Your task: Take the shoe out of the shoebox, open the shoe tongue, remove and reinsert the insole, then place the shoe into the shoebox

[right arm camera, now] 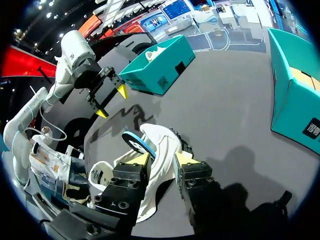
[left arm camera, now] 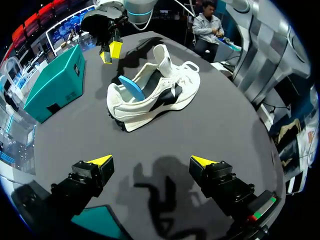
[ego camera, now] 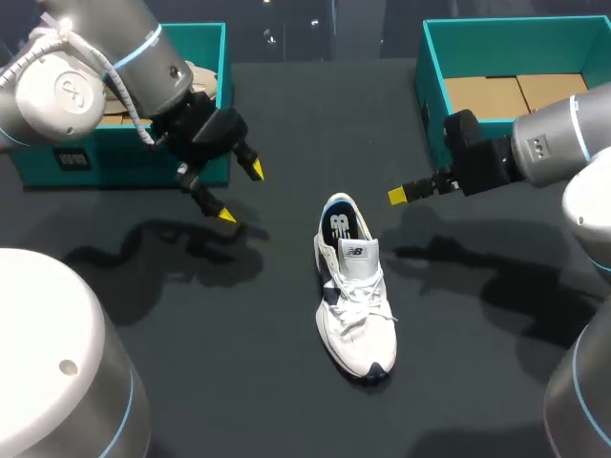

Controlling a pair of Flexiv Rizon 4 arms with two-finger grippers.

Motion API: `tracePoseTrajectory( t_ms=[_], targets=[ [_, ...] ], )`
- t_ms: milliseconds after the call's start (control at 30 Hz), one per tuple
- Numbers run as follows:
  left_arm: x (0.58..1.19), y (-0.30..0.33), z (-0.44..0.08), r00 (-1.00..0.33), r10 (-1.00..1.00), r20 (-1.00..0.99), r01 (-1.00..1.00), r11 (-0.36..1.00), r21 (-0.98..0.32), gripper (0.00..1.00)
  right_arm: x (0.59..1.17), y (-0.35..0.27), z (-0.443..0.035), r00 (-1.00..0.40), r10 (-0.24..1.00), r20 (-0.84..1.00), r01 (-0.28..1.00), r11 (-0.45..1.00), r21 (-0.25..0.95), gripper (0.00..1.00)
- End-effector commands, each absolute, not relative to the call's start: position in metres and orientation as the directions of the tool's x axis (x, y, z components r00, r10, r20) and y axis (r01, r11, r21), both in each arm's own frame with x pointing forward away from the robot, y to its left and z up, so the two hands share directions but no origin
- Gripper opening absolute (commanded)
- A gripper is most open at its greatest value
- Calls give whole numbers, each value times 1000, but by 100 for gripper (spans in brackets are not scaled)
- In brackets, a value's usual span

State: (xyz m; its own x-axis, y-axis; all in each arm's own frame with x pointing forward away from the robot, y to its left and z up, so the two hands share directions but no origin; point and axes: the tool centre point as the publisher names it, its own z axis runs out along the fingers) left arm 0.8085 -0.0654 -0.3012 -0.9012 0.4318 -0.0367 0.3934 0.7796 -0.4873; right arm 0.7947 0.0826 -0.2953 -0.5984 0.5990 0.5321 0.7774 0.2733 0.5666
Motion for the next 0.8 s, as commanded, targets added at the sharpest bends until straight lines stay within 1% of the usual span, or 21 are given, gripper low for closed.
tracePoseTrajectory(
  t_ms=[33, 67, 200, 267, 300, 333, 433, 500, 800],
  targets=[
    [815, -33, -275, -879, 477, -20, 429, 770, -473, 100, 788, 78, -279, -556, 687, 468, 809, 318, 494, 26],
    [817, -27, -272, -874, 485, -19, 438, 770, -465, 100, 788, 78, -276, -549, 695, 464, 813, 314, 490, 24],
    [824, -3, -257, -845, 534, 1, 473, 749, -464, 100, 787, 78, -267, -508, 745, 433, 842, 322, 433, 24],
    [824, -3, -257, -845, 534, 1, 473, 749, -464, 100, 786, 77, -262, -483, 774, 408, 855, 317, 411, 20],
    [824, -3, -257, -845, 534, 1, 473, 749, -464, 100, 785, 79, -259, -477, 785, 396, 858, 317, 403, 7],
    [824, -3, -257, -845, 534, 1, 473, 749, -464, 100, 784, 80, -257, -474, 790, 389, 859, 318, 401, 0],
    [824, -3, -257, -845, 534, 1, 473, 749, -464, 100, 777, 91, -248, -444, 836, 322, 873, 321, 368, 0],
    [824, -3, -257, -845, 534, 1, 473, 749, -464, 100, 772, 103, -242, -394, 884, 251, 894, 305, 329, 0],
    [824, -3, -257, -845, 534, 1, 473, 749, -464, 100, 772, 103, -242, -394, 884, 251, 894, 305, 329, 0]
  ],
)
